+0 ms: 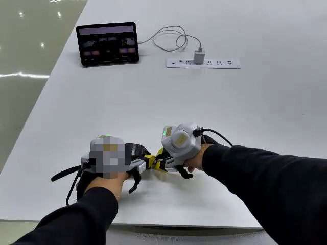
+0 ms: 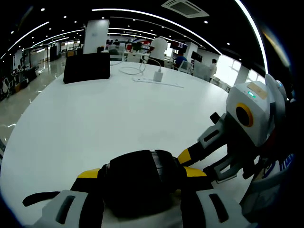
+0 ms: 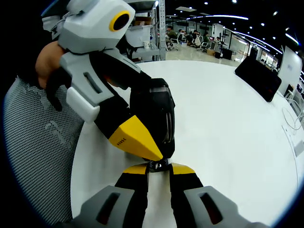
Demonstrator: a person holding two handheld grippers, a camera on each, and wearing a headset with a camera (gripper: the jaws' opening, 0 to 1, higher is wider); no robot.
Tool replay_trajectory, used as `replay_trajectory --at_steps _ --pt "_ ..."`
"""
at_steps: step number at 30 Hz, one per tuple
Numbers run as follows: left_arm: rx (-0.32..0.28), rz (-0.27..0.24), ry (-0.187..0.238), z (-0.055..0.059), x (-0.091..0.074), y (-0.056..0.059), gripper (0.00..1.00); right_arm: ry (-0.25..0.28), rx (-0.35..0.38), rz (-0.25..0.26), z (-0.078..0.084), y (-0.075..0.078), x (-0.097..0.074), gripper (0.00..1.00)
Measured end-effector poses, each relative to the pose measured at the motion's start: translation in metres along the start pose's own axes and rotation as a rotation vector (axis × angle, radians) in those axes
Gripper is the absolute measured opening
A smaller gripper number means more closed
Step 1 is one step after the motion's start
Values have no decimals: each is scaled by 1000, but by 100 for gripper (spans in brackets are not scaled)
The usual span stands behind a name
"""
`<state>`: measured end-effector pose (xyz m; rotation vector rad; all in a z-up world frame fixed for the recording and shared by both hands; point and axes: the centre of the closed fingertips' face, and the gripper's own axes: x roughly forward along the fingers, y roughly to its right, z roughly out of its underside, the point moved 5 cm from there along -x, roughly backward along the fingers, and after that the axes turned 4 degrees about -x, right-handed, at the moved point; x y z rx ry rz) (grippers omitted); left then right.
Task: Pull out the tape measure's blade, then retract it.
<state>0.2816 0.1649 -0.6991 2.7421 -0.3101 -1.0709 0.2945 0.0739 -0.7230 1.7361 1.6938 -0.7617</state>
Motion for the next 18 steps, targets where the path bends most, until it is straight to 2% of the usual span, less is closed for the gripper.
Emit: replay_trajectory --at_steps 7,10,15,17,18 --pt "0 4 2 0 0 0 63 -6 0 5 -1 -1 0 14" --pt "8 27 0 -1 0 -2 63 -1 -2 1 0 -1 -2 13" --pt "14 69 -42 -2 0 -3 64 -13 -3 -1 3 -2 -4 13" --pt "45 87 -33 -7 -2 -1 66 -16 1 3 4 -3 -6 13" --pt "79 85 -27 -10 -2 -2 67 -12 3 7 4 -3 -8 13"
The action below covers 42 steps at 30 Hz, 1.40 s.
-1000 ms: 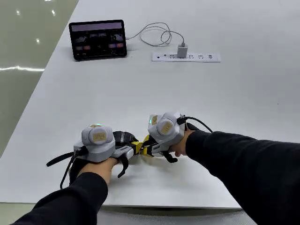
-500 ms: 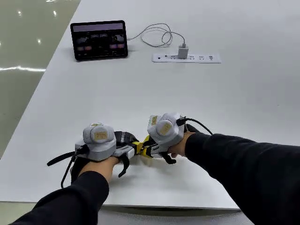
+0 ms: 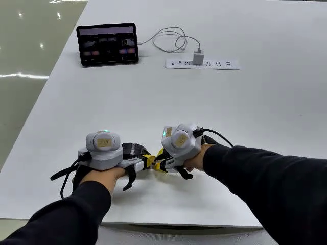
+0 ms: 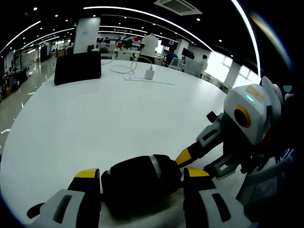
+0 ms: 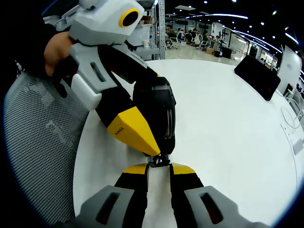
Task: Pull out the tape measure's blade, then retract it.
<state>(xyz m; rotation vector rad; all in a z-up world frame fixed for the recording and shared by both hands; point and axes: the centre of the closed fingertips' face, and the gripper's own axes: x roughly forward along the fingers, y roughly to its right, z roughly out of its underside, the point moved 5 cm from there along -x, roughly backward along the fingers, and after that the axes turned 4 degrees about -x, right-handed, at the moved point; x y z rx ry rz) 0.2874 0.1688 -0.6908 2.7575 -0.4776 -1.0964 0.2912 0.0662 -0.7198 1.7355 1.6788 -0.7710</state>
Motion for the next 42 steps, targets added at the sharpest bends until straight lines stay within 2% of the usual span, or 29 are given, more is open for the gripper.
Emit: replay_trajectory --at_steps 4,7,10,14,15,18,21,25,27,30,34,35,36,37,39,42 --pt "8 15 7 -7 -2 -2 70 30 6 14 -3 -1 -7 14" --pt "15 18 7 -10 -2 -5 78 34 13 25 -1 -1 -11 16" --pt "-6 21 -15 -7 -3 -7 90 38 28 36 0 0 -16 18" --pt "3 24 -38 -2 -6 -7 99 38 42 46 1 0 -20 21" --pt "1 32 -48 0 -6 -6 100 36 47 47 3 0 -20 22" --pt "23 44 -31 0 -7 -5 100 32 54 41 4 -2 -21 27" --pt "20 61 -43 1 -10 -2 100 31 54 30 4 -5 -23 32" --pt "-40 102 -39 1 -14 3 100 21 61 30 6 -8 -29 38" --pt "-16 100 -66 5 -14 2 100 16 68 28 8 -10 -31 40" --pt "-9 107 -74 8 -15 3 100 14 68 31 10 -13 -35 43" --pt "-8 103 -67 6 -20 4 100 31 115 53 13 -11 -41 47" --pt "32 123 -36 1 -20 7 100 47 138 68 13 -10 -45 48" --pt "45 136 -22 0 -20 9 100 53 151 79 14 -9 -47 48" --pt "49 137 -46 2 -22 11 100 57 163 88 16 -8 -50 49" --pt "66 139 -47 2 -23 11 100 65 176 102 18 -7 -54 51" --pt "76 156 -9 -6 -28 14 100 82 200 128 21 -7 -66 53"
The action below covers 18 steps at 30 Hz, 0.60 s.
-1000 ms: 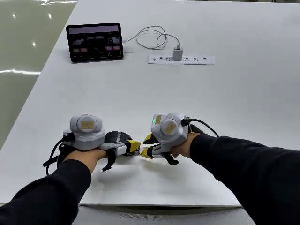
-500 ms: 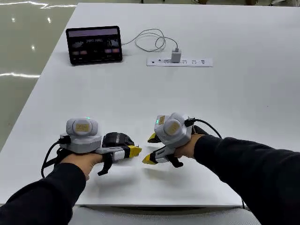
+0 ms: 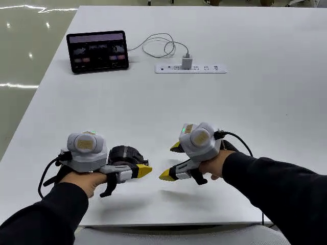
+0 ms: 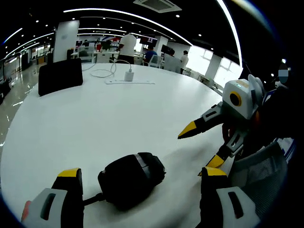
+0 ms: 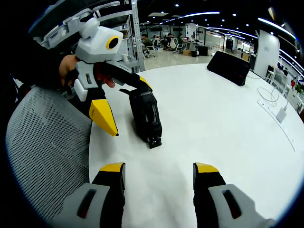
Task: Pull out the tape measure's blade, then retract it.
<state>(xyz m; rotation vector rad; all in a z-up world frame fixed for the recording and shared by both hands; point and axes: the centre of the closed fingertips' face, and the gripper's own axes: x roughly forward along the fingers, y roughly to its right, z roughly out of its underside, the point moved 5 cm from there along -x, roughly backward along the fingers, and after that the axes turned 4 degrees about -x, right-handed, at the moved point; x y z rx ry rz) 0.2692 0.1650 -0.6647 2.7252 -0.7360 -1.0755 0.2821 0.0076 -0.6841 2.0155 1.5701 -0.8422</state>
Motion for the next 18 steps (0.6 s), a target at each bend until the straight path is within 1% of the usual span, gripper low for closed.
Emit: replay_trajectory --at_steps 2,3,5,9,12,13,15,17,18 --pt "27 8 4 -3 0 1 100 1 3 12 2 1 -6 55" --pt "43 17 14 -5 -2 2 100 7 6 18 3 1 -10 55" --pt "42 32 15 -7 -3 2 100 18 20 28 5 2 -16 57" --pt "35 51 11 -6 -5 0 100 33 64 68 12 7 -31 58" --pt "42 29 10 -5 -8 -4 100 48 99 98 17 11 -42 59" --pt "34 26 14 -5 -9 -6 100 51 110 109 19 12 -46 60" --pt "19 14 1 -3 -11 -9 98 60 133 120 22 14 -53 62" --pt "19 20 2 -3 -12 -8 98 81 160 123 26 16 -61 68" --pt "27 24 7 -4 -13 -8 99 78 164 127 31 17 -65 71"
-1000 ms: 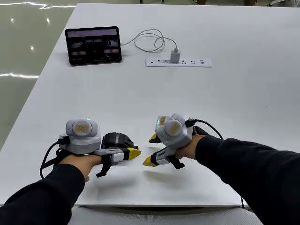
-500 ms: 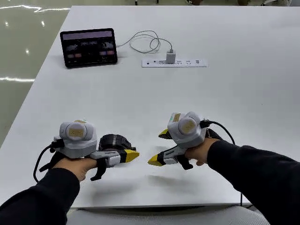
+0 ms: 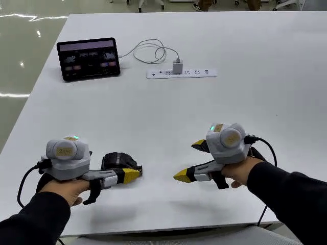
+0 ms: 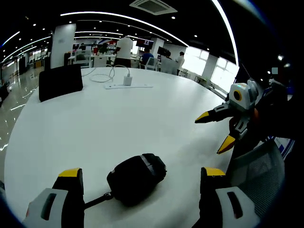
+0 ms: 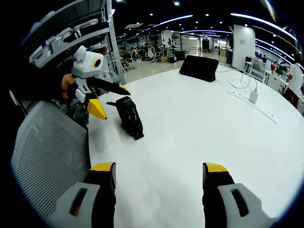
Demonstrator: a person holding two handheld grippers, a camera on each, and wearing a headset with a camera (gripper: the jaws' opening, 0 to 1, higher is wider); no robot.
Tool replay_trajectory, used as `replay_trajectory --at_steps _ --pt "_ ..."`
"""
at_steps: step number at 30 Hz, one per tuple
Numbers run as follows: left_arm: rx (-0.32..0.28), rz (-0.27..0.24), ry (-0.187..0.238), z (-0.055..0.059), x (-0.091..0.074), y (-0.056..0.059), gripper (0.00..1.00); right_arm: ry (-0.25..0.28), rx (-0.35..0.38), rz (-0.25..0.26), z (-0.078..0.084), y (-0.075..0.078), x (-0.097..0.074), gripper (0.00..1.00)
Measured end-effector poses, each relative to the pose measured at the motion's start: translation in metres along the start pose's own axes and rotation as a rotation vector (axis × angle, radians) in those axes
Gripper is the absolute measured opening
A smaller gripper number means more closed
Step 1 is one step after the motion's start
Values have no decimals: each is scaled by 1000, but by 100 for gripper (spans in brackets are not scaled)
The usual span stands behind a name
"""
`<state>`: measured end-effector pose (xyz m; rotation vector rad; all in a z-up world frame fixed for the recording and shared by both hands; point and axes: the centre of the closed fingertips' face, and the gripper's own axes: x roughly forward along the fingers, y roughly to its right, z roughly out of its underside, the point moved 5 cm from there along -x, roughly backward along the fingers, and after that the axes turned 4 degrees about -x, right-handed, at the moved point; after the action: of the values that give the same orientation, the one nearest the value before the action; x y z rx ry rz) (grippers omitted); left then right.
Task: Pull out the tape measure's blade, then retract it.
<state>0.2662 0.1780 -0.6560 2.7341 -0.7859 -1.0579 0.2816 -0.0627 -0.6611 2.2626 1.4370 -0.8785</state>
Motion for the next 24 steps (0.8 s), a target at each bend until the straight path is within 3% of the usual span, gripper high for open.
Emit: replay_trajectory --at_steps 1,3,10,16,24 --pt "8 1 3 0 0 0 100 -3 -5 8 4 2 -3 72" --pt "25 7 -36 4 0 1 100 -7 8 37 13 8 -10 72" --pt "-1 35 -6 6 -3 0 100 22 113 99 26 19 -37 82" --pt "3 31 -2 4 -10 0 100 40 126 143 32 23 -53 88" --pt "24 12 13 1 -23 -8 100 33 138 175 51 24 -74 98"
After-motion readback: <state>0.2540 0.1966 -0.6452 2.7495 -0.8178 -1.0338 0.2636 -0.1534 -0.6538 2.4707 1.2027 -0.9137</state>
